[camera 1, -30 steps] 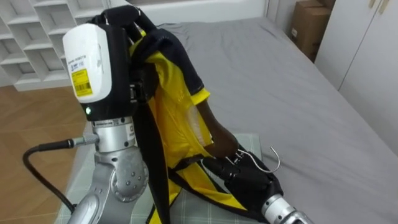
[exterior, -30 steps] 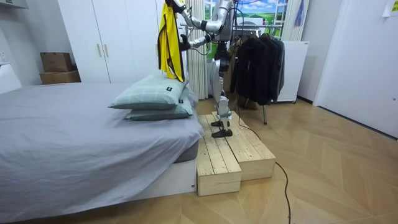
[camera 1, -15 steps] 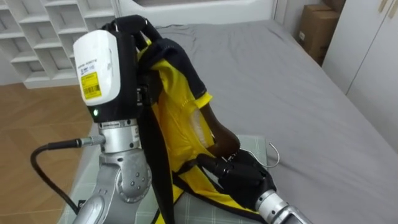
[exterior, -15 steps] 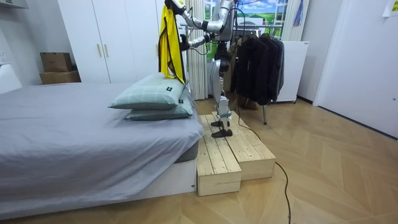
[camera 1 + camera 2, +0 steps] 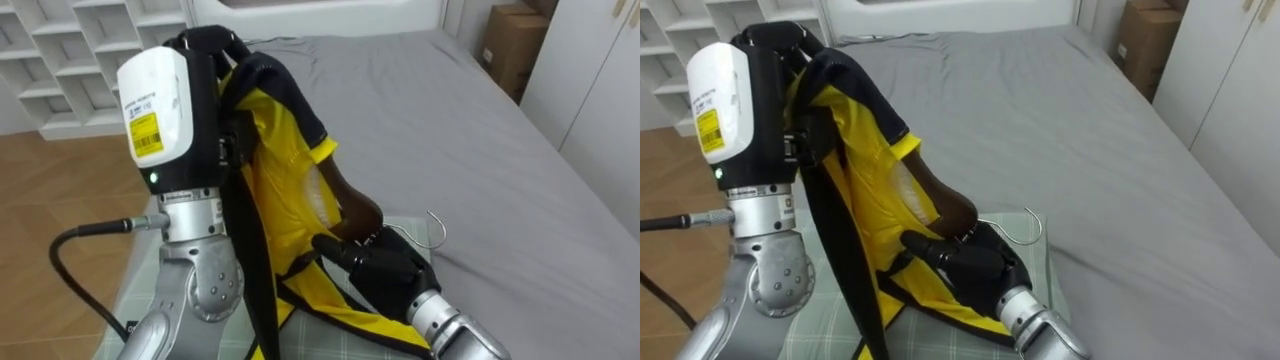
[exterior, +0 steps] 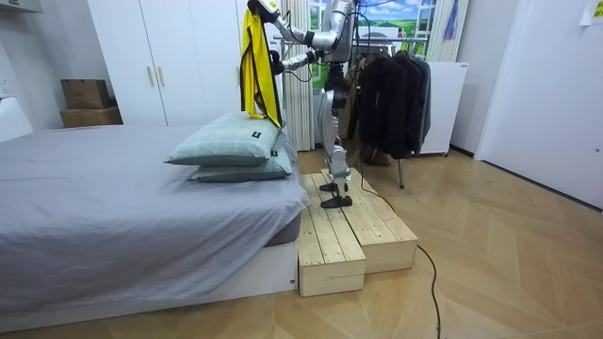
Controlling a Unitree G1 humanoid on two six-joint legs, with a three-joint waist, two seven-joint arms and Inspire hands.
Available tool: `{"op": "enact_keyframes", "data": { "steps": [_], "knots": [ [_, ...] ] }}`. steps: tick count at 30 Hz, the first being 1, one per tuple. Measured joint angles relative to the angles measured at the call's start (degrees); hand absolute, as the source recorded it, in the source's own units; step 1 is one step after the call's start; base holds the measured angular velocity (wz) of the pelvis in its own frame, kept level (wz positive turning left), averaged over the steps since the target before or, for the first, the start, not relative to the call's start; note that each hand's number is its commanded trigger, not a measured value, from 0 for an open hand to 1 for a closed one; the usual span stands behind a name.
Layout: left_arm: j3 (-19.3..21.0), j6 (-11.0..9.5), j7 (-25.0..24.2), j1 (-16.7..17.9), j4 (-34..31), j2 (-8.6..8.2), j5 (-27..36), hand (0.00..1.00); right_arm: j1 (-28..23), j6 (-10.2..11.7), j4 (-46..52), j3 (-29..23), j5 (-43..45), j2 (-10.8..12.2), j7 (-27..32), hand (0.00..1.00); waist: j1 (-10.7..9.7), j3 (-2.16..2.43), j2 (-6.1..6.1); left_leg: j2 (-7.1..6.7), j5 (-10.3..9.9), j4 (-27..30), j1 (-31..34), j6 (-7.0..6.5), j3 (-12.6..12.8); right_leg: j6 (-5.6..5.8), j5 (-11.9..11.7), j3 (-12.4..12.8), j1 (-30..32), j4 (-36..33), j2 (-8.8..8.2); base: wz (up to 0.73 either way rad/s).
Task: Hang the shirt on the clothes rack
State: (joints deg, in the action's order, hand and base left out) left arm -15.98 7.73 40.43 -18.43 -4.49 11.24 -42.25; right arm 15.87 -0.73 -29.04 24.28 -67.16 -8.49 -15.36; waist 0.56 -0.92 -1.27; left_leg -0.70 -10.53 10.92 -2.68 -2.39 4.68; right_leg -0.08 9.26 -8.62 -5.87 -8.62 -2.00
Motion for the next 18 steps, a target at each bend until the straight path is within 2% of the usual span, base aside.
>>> {"op": "enact_keyframes", "data": {
  "steps": [7, 18],
  "knots": [
    [-0.4, 0.7, 0.1, 0.0, 0.0, -1.20, -0.7, 1.00, 0.5, 0.0, 0.1, 0.0, 0.0, 0.0, 2.0, 0.00, 0.1, 0.04, -0.05, -0.02, 0.0, 0.0, 0.1, 0.00, 0.3, 0.00, 0.0, 0.0, 0.1, 0.0, 0.04, 0.00],
    [-1.1, 1.1, 0.2, 0.0, 0.0, -1.78, -1.2, 1.00, 3.1, 0.0, 0.1, 0.2, 2.2, 0.2, 6.6, 0.00, 0.0, 0.08, -0.09, -0.02, 0.0, 0.0, 0.1, 0.00, 0.8, 0.00, 0.0, 0.2, 0.3, -0.1, -0.02, -0.01]
  ]
}}
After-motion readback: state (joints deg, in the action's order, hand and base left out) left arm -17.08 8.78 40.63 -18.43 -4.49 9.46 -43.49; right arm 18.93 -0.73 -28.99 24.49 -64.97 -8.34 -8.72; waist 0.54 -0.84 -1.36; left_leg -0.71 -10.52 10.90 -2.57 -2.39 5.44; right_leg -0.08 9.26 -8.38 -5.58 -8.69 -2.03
